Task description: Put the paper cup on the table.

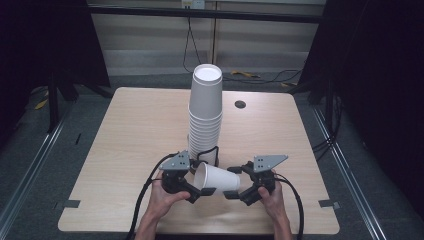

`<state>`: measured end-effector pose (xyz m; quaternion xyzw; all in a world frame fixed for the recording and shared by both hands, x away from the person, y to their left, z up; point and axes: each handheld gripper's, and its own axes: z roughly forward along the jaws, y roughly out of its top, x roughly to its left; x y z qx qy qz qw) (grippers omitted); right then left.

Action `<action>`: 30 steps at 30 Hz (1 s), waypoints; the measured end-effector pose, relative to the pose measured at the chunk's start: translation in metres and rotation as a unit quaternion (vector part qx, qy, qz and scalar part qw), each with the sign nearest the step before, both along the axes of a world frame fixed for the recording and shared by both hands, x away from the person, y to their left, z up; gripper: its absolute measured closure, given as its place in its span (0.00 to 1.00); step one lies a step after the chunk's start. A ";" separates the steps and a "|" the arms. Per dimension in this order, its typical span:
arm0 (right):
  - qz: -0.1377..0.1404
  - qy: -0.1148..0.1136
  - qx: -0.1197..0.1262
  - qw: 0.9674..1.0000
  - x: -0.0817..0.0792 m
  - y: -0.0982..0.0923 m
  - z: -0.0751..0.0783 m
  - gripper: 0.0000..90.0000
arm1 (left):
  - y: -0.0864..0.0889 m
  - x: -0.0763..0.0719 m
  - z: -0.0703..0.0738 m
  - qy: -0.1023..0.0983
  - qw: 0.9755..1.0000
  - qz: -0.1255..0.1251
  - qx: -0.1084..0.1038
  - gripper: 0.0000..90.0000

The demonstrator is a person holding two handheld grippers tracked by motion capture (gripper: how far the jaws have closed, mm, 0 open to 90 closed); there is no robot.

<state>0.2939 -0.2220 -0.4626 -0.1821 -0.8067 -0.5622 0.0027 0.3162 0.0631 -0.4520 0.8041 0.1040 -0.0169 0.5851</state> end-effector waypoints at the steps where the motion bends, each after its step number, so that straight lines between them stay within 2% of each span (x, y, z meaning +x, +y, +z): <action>1: -0.001 0.001 0.004 1.000 0.000 -0.001 0.000 0.15 | 0.000 0.000 0.001 0.000 1.000 -0.001 0.001 0.11; 4: -0.007 -0.003 0.018 1.000 -0.001 -0.005 0.000 0.15 | 0.002 0.001 0.003 -0.001 1.000 0.002 0.011 0.11; 11: -0.036 -0.008 0.028 0.999 -0.004 -0.017 -0.001 0.15 | 0.004 0.002 0.004 0.005 1.000 0.010 0.026 0.11; 13: -0.043 -0.006 0.035 0.998 -0.005 -0.020 -0.001 0.15 | 0.005 0.002 0.004 0.014 0.999 0.019 0.036 0.11; 16: -0.041 -0.017 0.036 0.998 -0.007 -0.025 -0.001 0.15 | 0.006 0.001 0.005 0.012 0.999 0.019 0.044 0.11; 18: -0.057 -0.023 0.036 0.997 -0.010 -0.027 0.000 0.15 | 0.008 -0.001 0.005 0.012 0.999 0.020 0.046 0.11; 20: -0.076 -0.019 0.036 0.996 -0.011 -0.029 0.001 0.15 | 0.009 -0.003 0.007 0.010 0.998 0.020 0.050 0.11; 24: -0.109 -0.040 0.036 0.993 -0.014 -0.031 0.002 0.15 | 0.016 -0.005 0.011 0.008 0.998 0.024 0.063 0.10; 26: -0.141 -0.055 0.031 0.988 -0.016 -0.032 0.003 0.15 | 0.019 -0.005 0.011 0.010 0.997 0.025 0.066 0.10; 28: -0.156 -0.063 0.033 0.985 -0.015 -0.034 0.003 0.15 | 0.022 -0.006 0.012 0.010 0.996 0.029 0.079 0.10; 30: -0.182 -0.077 0.030 0.980 -0.016 -0.036 0.003 0.15 | 0.026 -0.006 0.011 0.011 0.996 0.034 0.086 0.10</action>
